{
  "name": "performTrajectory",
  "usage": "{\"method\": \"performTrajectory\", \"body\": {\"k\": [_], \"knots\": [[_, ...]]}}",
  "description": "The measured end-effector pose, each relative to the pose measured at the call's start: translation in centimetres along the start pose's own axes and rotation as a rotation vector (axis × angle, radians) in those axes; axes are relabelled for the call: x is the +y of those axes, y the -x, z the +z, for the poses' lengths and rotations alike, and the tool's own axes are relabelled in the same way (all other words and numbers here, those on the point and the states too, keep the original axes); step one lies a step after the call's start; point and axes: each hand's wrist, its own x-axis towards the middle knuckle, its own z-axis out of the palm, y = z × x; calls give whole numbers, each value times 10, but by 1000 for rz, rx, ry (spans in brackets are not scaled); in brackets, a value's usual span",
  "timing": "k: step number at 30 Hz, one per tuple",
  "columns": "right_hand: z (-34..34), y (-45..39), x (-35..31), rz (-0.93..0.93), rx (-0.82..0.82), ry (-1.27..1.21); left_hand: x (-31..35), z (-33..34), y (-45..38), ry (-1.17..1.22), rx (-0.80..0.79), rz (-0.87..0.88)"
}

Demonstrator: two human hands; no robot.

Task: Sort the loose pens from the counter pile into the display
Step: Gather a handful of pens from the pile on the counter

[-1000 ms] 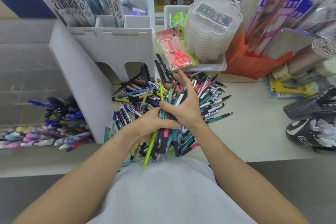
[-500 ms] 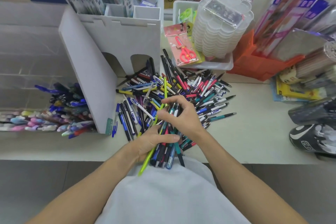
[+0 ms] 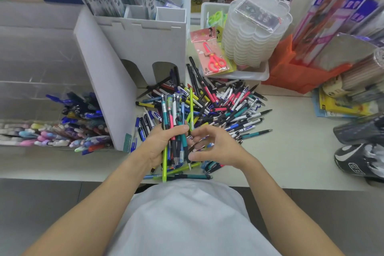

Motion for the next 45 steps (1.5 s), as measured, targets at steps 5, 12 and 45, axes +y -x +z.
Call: {"method": "performTrajectory", "body": {"k": [5, 12, 45], "knots": [[22, -5, -8, -55, 114, -104, -8, -1, 3, 42, 71, 24], [18, -5, -28, 20, -109, 15, -10, -8, 26, -71, 22, 30], [-7, 21, -49, -108, 14, -263, -25, -14, 54, 37, -132, -6]]}}
